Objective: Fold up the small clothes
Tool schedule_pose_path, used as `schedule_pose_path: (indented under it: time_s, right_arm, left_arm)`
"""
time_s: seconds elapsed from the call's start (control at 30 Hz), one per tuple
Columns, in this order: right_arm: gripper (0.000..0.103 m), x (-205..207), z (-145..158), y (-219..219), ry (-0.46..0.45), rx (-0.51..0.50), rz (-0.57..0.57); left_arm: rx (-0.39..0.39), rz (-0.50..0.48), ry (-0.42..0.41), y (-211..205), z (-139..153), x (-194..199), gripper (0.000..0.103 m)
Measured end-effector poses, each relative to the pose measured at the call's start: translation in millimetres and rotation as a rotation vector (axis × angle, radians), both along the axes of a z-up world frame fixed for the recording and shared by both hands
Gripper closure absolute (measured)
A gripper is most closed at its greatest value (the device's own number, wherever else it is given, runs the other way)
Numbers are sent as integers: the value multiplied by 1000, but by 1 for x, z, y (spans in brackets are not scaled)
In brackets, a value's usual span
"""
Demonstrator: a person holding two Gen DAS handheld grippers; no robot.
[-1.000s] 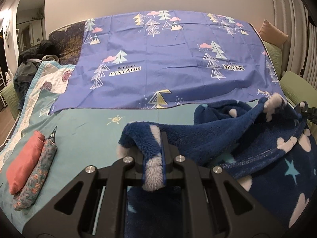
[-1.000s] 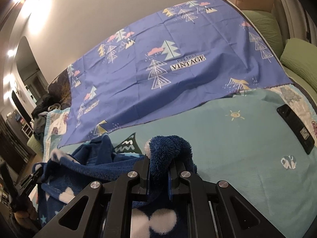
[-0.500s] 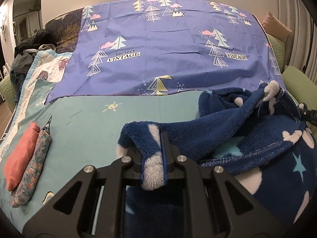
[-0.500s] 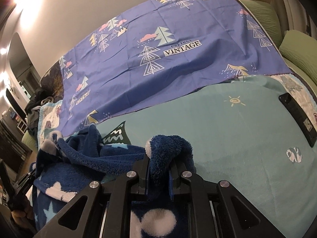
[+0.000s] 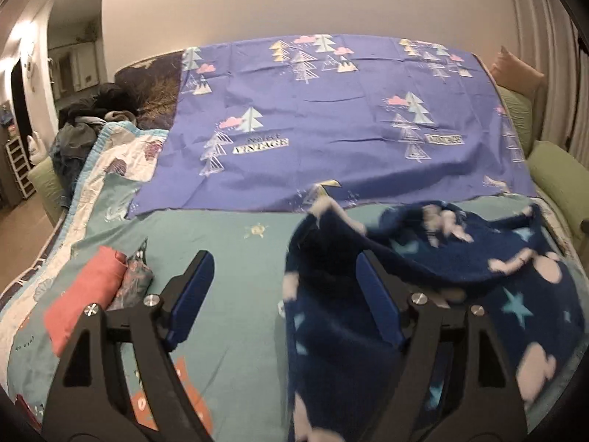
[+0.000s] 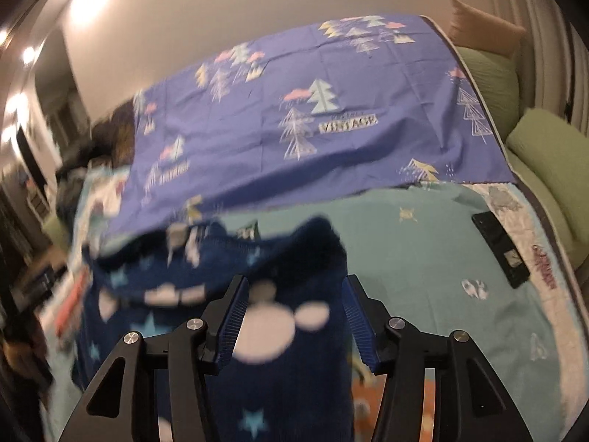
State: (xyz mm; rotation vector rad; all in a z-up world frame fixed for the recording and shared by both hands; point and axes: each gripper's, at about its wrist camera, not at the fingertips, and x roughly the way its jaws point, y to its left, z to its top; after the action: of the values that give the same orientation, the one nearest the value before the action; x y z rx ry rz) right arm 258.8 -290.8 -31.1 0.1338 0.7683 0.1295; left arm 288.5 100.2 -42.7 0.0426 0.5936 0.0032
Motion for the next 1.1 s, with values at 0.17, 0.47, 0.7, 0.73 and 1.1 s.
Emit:
schedule_pose_path:
  time_s: [0.17, 0.47, 0.7, 0.73, 1.1]
  right_arm:
    - [49, -8, -20, 26, 67, -40, 59]
    - [57, 52, -53, 60, 153, -74, 94]
    - [60, 112, -51, 39, 84, 26, -17]
    - [60, 119, -52, 32, 67, 39, -55]
    - [61, 127, -82, 0, 132, 119, -165]
  left_arm:
    - [12, -142, 51, -21, -4, -24, 24]
    - [67, -308, 230, -80, -39, 16, 67]
    - [0, -208, 271, -75, -48, 91, 72]
    - [14, -169, 262, -71, -52, 98, 71]
    - [-49, -21, 268, -35, -84, 107, 69]
